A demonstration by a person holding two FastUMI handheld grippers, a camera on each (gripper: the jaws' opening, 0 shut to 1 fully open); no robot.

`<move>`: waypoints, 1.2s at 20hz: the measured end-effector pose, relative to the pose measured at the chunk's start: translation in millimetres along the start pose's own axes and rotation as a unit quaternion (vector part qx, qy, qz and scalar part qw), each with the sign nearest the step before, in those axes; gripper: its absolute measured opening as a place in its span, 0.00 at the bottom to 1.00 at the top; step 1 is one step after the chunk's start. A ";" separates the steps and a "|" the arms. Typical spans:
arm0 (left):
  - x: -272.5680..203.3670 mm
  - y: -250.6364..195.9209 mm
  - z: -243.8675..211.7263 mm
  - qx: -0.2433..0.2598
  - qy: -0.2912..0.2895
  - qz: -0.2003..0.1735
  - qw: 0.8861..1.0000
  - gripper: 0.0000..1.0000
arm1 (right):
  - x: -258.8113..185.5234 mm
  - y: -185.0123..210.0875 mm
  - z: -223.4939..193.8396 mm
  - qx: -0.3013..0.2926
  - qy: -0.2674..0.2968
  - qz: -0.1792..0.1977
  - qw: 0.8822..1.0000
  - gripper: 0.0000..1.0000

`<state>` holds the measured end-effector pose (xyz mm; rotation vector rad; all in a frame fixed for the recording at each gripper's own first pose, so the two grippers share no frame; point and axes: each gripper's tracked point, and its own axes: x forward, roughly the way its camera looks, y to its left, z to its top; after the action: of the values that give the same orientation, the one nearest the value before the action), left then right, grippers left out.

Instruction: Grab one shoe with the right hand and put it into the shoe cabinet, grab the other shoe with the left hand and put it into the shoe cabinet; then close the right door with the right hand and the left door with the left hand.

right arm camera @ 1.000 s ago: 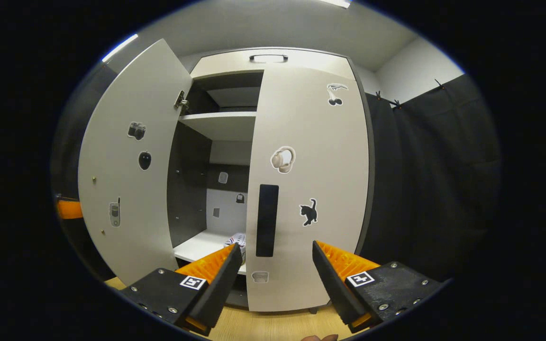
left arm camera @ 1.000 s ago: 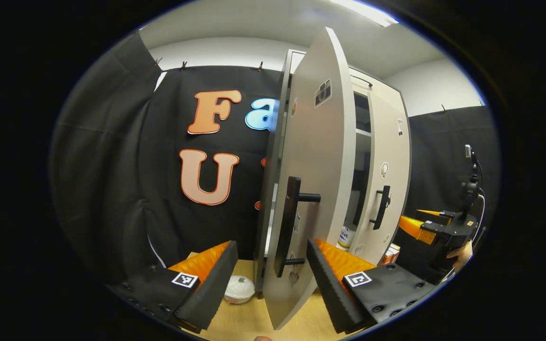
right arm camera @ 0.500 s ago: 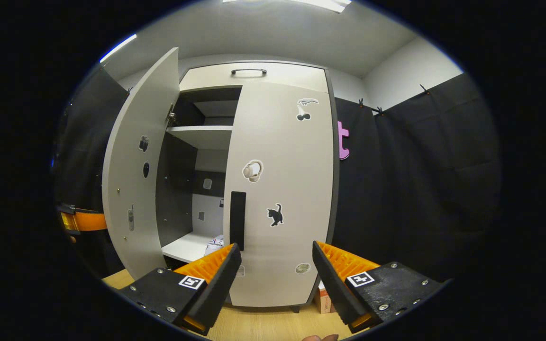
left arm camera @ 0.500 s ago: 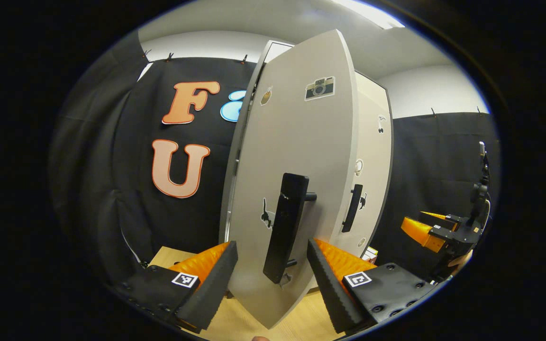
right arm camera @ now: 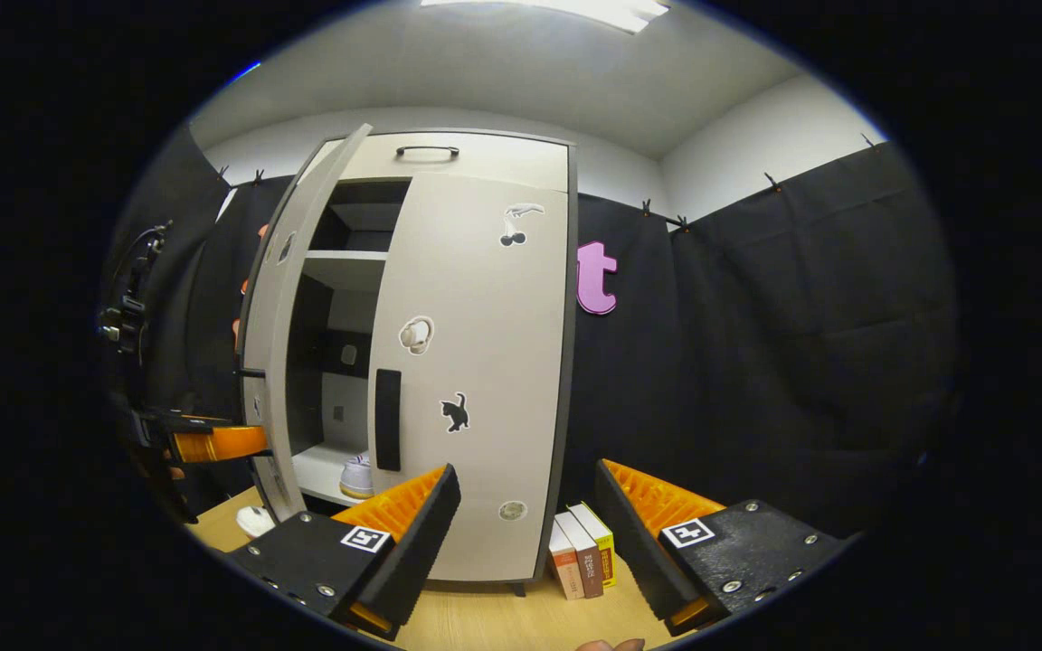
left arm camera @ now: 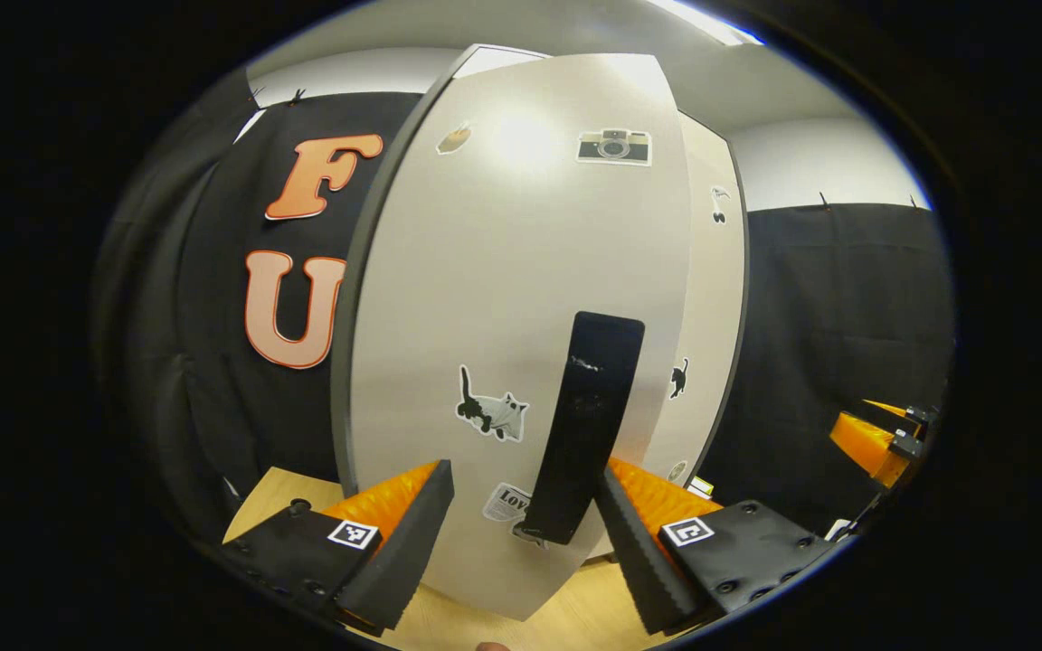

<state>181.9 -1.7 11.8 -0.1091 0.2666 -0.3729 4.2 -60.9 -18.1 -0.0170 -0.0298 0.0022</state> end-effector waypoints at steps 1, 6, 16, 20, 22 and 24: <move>9.0 -4.3 -2.4 0.006 0.003 0.004 1.000 1.00 | -1.2 -4.1 0.3 -0.001 -0.001 -0.004 1.000 0.94; 36.8 -10.6 -3.5 0.038 -0.010 0.034 0.999 0.98 | -3.5 -13.9 -2.0 -0.017 -0.002 -0.014 1.000 0.93; 44.7 -17.8 -13.4 0.052 -0.001 0.079 0.996 0.97 | 5.1 -5.2 -21.2 0.001 0.022 0.016 1.000 0.94; 22.3 -19.1 -30.6 0.024 0.027 0.073 0.997 0.98 | 8.2 -12.5 -25.2 0.007 0.029 0.025 0.999 0.94; -10.8 -18.4 -28.8 0.015 0.017 0.066 0.998 0.98 | 10.0 -15.5 -27.3 0.006 0.035 0.030 0.999 0.89; -48.3 -12.3 -24.6 0.014 0.011 0.065 0.998 0.98 | 12.5 -16.5 -29.1 0.007 0.041 0.037 0.998 0.94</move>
<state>127.5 3.5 1.5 -0.0601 0.2879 -0.2489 17.5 -77.9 -46.4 -0.0035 0.0535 0.0758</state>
